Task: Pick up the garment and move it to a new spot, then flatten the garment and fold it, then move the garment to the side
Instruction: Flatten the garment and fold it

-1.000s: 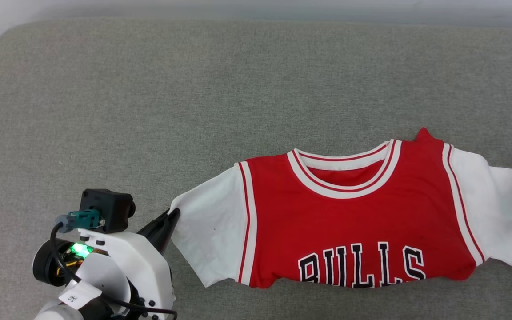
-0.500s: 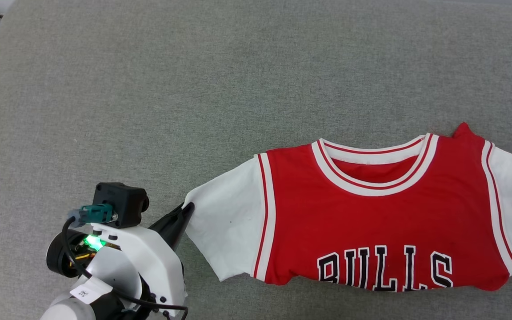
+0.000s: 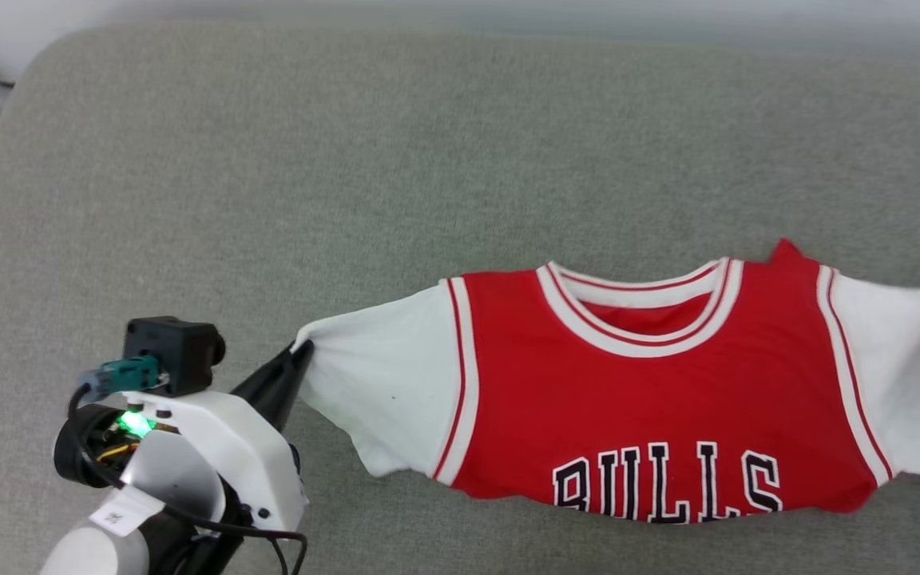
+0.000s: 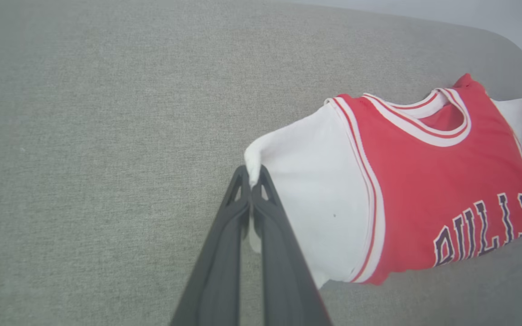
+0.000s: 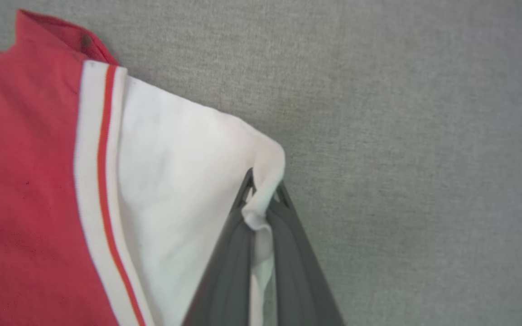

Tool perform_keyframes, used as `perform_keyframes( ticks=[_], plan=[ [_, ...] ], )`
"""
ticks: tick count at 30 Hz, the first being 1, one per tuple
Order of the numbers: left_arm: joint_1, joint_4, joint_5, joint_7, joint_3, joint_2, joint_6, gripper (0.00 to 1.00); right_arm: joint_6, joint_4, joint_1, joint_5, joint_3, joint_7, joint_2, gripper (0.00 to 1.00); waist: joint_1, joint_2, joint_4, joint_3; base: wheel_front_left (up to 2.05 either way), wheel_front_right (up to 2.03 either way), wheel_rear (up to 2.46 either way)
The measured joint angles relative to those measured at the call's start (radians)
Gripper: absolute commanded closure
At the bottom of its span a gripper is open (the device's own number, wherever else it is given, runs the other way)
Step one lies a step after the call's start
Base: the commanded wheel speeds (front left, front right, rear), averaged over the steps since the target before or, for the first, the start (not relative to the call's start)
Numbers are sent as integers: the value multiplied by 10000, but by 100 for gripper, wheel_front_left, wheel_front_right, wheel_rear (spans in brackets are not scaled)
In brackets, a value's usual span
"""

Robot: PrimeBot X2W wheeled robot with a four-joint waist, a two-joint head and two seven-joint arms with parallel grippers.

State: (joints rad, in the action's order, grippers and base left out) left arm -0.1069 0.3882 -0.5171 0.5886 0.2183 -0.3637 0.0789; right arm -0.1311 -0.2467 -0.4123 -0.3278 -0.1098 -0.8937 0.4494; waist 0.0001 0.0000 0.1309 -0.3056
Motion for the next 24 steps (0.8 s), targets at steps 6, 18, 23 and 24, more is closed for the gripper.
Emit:
perform_keyframes(
  ticks=[6,18,23,24],
  plan=[
    [-77,-102,-38,-573,-412,-148,-90,100,0,518,-230,-541,46,650,282,100,-1,0,-254,789,0,0,0],
    [-732,140,19,-1620,-1369,-550,-230,100,0,1726,-852,-1020,173,1858,826,100,-2,0,-855,2183,0,0,0],
    [-1415,105,-46,-2069,-1766,-731,-364,100,-2,2002,-1444,-974,249,2479,966,100,-2,0,-1047,2544,0,0,0],
    [-1583,88,-31,-2136,-1808,-790,-428,100,-2,2048,-1570,-1034,251,2537,995,100,-2,0,-1078,2598,0,0,0]
  ],
)
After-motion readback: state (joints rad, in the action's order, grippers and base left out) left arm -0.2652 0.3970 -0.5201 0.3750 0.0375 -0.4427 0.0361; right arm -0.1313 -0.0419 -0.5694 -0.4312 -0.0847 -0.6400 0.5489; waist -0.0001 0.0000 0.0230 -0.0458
